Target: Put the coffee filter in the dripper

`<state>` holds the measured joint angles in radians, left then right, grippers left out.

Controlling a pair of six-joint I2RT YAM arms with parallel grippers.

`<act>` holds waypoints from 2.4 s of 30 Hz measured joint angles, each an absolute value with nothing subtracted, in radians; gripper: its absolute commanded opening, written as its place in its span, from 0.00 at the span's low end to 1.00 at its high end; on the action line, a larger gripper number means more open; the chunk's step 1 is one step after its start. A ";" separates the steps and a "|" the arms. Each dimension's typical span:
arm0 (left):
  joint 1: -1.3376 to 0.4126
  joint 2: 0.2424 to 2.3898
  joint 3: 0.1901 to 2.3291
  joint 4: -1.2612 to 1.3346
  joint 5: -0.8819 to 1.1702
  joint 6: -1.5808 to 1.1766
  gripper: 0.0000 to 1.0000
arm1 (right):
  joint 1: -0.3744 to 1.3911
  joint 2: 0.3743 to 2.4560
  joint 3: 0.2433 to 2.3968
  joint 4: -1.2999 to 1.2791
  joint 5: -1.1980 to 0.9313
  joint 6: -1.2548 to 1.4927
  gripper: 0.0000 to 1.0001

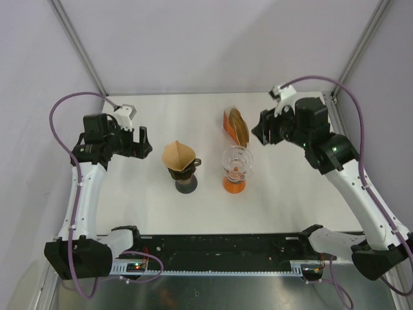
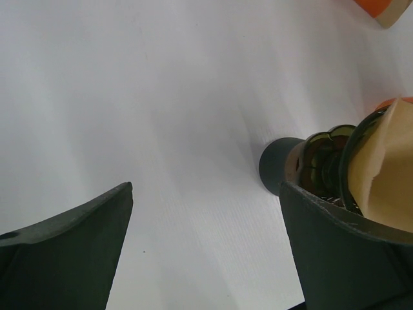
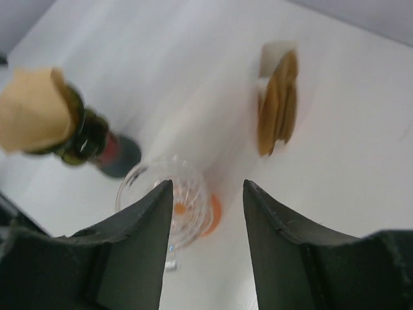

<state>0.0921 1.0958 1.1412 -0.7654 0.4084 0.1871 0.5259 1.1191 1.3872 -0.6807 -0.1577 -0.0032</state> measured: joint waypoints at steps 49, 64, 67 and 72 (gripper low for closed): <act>0.138 1.342 0.981 -0.308 0.254 0.236 1.00 | 0.494 2.001 1.744 -0.550 0.099 0.034 0.26; 0.141 1.344 0.981 -0.301 0.258 0.236 1.00 | 0.495 2.070 1.791 -0.566 0.112 0.035 0.12; 0.142 1.345 0.981 -0.301 0.259 0.236 1.00 | 0.495 2.072 1.811 -0.567 0.117 0.036 0.02; 0.143 1.347 0.981 -0.301 0.262 0.236 1.00 | 0.496 2.074 1.829 -0.569 0.116 0.037 0.00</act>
<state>0.1429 1.3468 0.9806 -0.3008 0.2619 0.2363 0.4961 2.0739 1.8294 -0.5686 0.1162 0.0372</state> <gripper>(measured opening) 0.995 0.011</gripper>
